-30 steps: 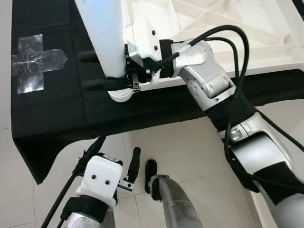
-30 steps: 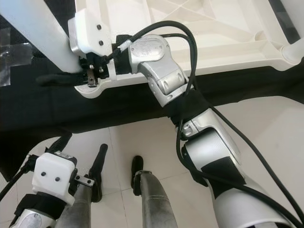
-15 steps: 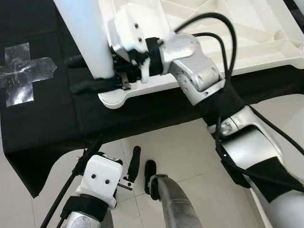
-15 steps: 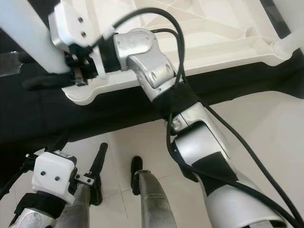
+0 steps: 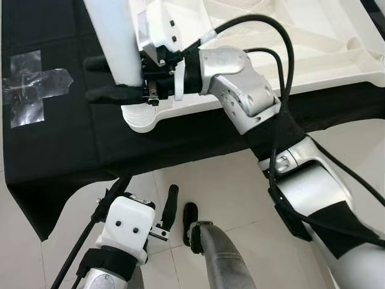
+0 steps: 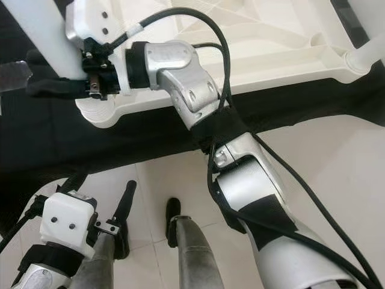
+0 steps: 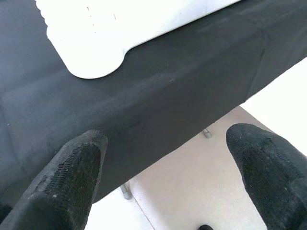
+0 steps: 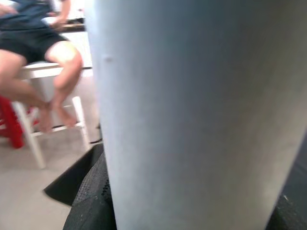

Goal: Building children table

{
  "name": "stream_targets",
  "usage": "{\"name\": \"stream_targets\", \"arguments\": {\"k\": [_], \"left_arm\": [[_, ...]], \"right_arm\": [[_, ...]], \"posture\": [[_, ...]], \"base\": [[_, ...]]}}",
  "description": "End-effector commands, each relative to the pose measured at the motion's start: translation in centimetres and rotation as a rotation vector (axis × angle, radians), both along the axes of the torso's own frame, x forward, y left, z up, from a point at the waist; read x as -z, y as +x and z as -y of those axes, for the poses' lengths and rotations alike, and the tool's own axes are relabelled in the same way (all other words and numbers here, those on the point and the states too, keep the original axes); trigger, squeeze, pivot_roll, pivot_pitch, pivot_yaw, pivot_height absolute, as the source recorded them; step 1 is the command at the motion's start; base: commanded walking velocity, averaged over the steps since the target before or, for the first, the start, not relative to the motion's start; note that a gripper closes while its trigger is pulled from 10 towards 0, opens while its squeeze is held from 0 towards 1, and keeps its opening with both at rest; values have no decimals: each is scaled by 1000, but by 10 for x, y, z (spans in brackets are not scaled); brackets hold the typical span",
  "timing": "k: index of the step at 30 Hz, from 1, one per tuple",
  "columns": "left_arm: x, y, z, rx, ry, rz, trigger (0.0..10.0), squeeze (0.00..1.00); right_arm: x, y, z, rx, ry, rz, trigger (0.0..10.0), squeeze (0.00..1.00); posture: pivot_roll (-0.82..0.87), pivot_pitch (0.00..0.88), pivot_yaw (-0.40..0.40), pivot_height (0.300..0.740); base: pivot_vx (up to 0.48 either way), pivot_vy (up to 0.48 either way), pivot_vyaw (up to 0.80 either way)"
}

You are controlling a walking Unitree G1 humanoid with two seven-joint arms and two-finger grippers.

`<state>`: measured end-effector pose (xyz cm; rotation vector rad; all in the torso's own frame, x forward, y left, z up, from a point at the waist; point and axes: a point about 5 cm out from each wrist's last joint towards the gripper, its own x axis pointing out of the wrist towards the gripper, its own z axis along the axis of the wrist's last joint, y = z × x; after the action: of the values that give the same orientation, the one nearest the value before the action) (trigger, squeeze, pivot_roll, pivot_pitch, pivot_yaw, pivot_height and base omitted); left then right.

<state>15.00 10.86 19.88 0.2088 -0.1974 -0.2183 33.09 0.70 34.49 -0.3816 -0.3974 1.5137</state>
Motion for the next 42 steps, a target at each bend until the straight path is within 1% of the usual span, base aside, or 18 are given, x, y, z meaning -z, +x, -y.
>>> {"name": "stream_targets", "arguments": {"k": [1, 3, 4, 7, 8, 9, 10, 11, 12, 13, 15, 17, 19, 24, 25, 29, 39, 42], "left_arm": [[7, -1, 0, -1, -1, -35, 10000, 0], [6, -1, 0, -2, -2, -34, 10000, 0], [6, -1, 0, -2, -2, -34, 10000, 0], [7, 2, -1, -3, 1, -29, 10000, 0], [7, 2, -1, -3, 1, -29, 10000, 0], [7, 3, -1, -3, 2, -27, 10000, 0], [7, 3, -1, -3, 3, -24, 10000, 0], [7, 4, -2, -3, 4, -22, 10000, 0], [7, 5, -2, -4, 4, -20, 10000, 0], [7, 5, -2, -4, 4, -20, 10000, 0], [7, 7, -2, -5, 5, -14, 10000, 0], [7, 8, -2, -5, 5, -12, 10000, 0], [7, 8, -3, -8, 8, -6, 10000, 0], [6, 10, -4, -12, 13, 1, 10000, 0], [6, 13, -5, -15, 15, 8, 10000, 0], [6, 15, -5, -15, 16, 18, 10000, 0], [5, 21, -8, -20, 21, 36, 10000, 0], [2, 23, -11, -30, 26, 53, 10000, 0]], "right_arm": [[79, 30, 24, 263, -184, -268, 10000, 0], [86, 29, 25, 343, -140, -304, 10000, 0], [86, 29, 25, 343, -140, -304, 10000, 0], [104, 24, 26, 544, -97, -310, 10000, 0], [104, 24, 26, 544, -97, -310, 10000, 0], [109, 22, 26, 619, -84, -301, 10000, 0], [115, 17, 23, 694, -51, -318, 10000, 0], [118, 15, 21, 742, -27, -333, 10000, 0], [123, 10, 19, 785, -21, -322, 10000, 0], [123, 10, 19, 785, -21, -322, 10000, 0], [128, 5, 12, 829, -7, -319, 10000, 0], [128, 5, 11, 837, 3, -328, 10000, 0], [125, 9, 9, 855, 15, -334, 10000, 0], [121, 14, 8, 887, 20, -327, 10000, 0], [118, 17, 8, 922, 36, -338, 10000, 0], [115, 16, 7, 969, 58, -343, 10000, 0], [119, 17, 6, 994, 60, -364, 10000, 0], [120, 19, 8, 1023, 70, -374, 10000, 0]], "posture": [[97, 563, -127, 740], [97, 563, -127, 740], [97, 563, -127, 740], [91, 554, -128, 740], [91, 554, -128, 740], [91, 551, -129, 740], [89, 546, -131, 740], [88, 543, -131, 740], [89, 538, -132, 740], [89, 538, -132, 740], [99, 525, -129, 740], [100, 523, -129, 740], [105, 507, -129, 740], [109, 496, -131, 740], [111, 478, -133, 740], [113, 471, -131, 740], [113, 456, -125, 740], [120, 450, -121, 740]], "base": [[0, 0, 0], [0, 0, 0], [0, 0, 0], [0, 0, 0], [0, 0, 0], [0, 0, 0], [0, 0, 0], [0, 0, 0], [0, 0, 0], [0, 0, 0], [0, 0, 0], [0, 0, 0], [0, 0, 0], [0, 0, 0], [0, 0, 0], [0, 0, 0], [0, 0, 0], [0, 0, 0]]}}
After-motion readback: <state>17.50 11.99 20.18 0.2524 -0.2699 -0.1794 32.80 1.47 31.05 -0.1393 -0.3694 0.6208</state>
